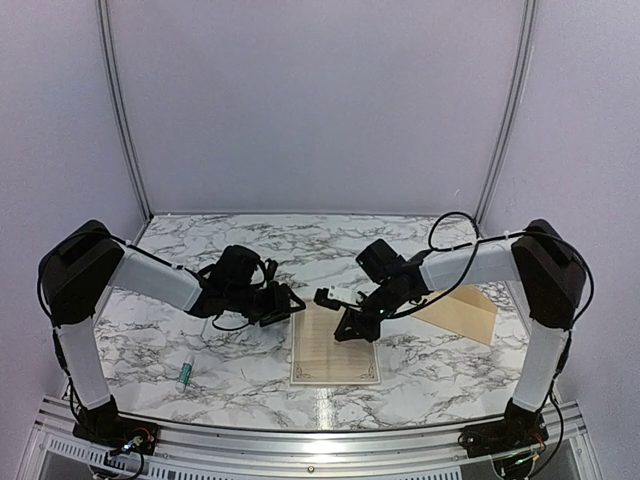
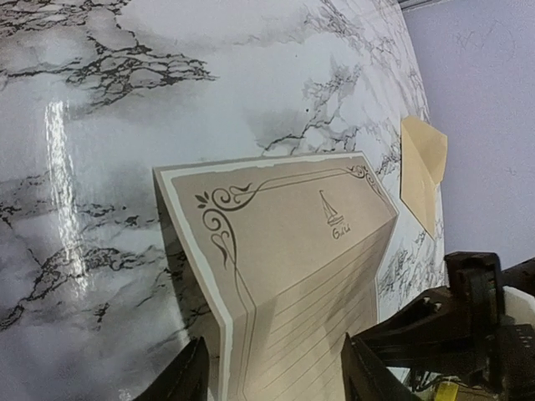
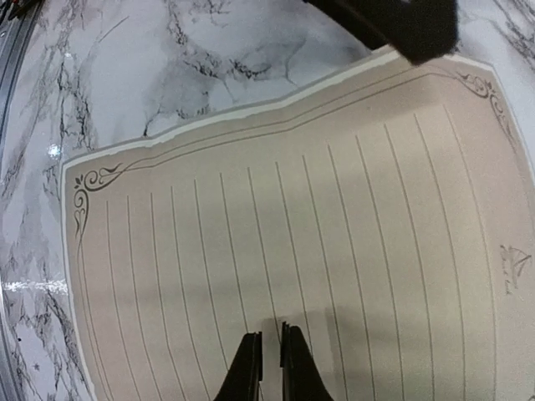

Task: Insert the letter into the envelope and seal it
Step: Pick up the letter from the center of the board, then pass from the left arm to the right

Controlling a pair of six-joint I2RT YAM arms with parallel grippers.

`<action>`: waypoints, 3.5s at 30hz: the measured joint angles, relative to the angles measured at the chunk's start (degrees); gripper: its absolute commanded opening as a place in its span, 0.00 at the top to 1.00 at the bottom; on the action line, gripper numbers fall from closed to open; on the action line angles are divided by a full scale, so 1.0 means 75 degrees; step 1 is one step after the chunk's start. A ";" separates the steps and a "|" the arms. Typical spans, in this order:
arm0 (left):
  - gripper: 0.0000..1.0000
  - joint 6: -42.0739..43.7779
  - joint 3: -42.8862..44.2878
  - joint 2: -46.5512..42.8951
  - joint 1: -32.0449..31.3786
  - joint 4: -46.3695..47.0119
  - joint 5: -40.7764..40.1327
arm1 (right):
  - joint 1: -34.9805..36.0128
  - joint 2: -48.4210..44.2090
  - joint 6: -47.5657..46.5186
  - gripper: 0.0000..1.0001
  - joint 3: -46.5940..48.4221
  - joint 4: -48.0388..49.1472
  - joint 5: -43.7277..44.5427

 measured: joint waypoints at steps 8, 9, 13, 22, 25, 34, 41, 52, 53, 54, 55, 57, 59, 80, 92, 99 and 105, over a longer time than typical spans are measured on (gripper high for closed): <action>0.40 0.0571 -0.0262 0.0000 0.0006 0.0184 0.0493 | -0.0041 -0.1818 -0.0425 0.90 -0.0227 -0.0385 0.0221; 0.40 0.0694 -0.0318 0.0000 0.0006 0.0239 0.0539 | -0.0044 -0.1950 -0.0481 0.89 -0.0332 -0.0382 0.0230; 0.41 0.1061 -0.0656 0.0000 0.0006 0.0644 0.0688 | -0.0044 -0.2043 -0.0662 0.89 -0.0833 -0.0396 0.0230; 0.45 0.1402 -0.1201 0.0382 0.0006 0.2285 0.1139 | -0.0044 -0.1338 -0.0682 0.91 -0.1207 -0.0361 0.0236; 0.45 0.1504 -0.1189 0.0542 0.0006 0.2608 0.1209 | -0.0044 -0.1134 -0.0650 0.92 -0.1207 -0.0318 0.0300; 0.65 0.1539 -0.1061 0.0935 0.0006 0.3095 0.1405 | -0.0044 -0.0877 -0.0627 0.92 -0.1259 -0.0029 0.0472; 0.73 0.1376 -0.1061 0.1090 0.0006 0.3401 0.1480 | -0.0058 -0.0854 -0.0627 0.92 -0.1259 0.0052 0.0487; 0.92 0.1195 -0.1084 0.1090 0.0006 0.3975 0.1533 | -0.0175 -0.0831 -0.0632 0.91 -0.1259 0.0125 0.0443; 0.94 0.1201 -0.1096 0.1090 0.0006 0.4007 0.1539 | -0.0189 -0.0833 -0.0641 0.90 -0.1259 0.0117 0.0417; 0.96 0.1224 -0.1116 0.1087 0.0006 0.4028 0.1542 | -0.0213 -0.0842 -0.0659 0.90 -0.1259 0.0093 0.0382; 0.97 0.1230 -0.1139 0.1087 0.0006 0.4039 0.1539 | -0.0236 -0.0863 -0.0676 0.89 -0.1256 0.0047 0.0358; 1.00 0.1268 -0.1212 0.1081 0.0006 0.4057 0.1542 | -0.0326 -0.0973 -0.0766 0.87 -0.1256 -0.0163 0.0344; 1.00 0.1303 -0.1309 0.1037 0.0006 0.4057 0.1539 | -0.0466 -0.1169 -0.0868 0.86 -0.1244 -0.0434 0.0303; 1.00 0.4622 0.0959 -0.1909 -0.1597 -0.1437 -0.0087 | -0.2040 -0.5263 -0.1224 0.56 -0.0198 -0.2398 -0.0213; 1.00 0.7530 0.2194 -0.2859 -0.2935 -0.5141 -0.1967 | -0.2034 -0.5429 -0.1804 0.28 0.0163 -0.3369 -0.1285; 1.00 0.8880 0.2241 -0.3302 -0.3733 -0.5948 -0.3270 | -0.1396 -0.5097 -0.2314 0.28 0.0425 -0.3614 -0.1743; 1.00 0.9652 0.2261 -0.3360 -0.4214 -0.6149 -0.3998 | -0.0938 -0.4319 -0.2562 0.28 0.0912 -0.3730 -0.1923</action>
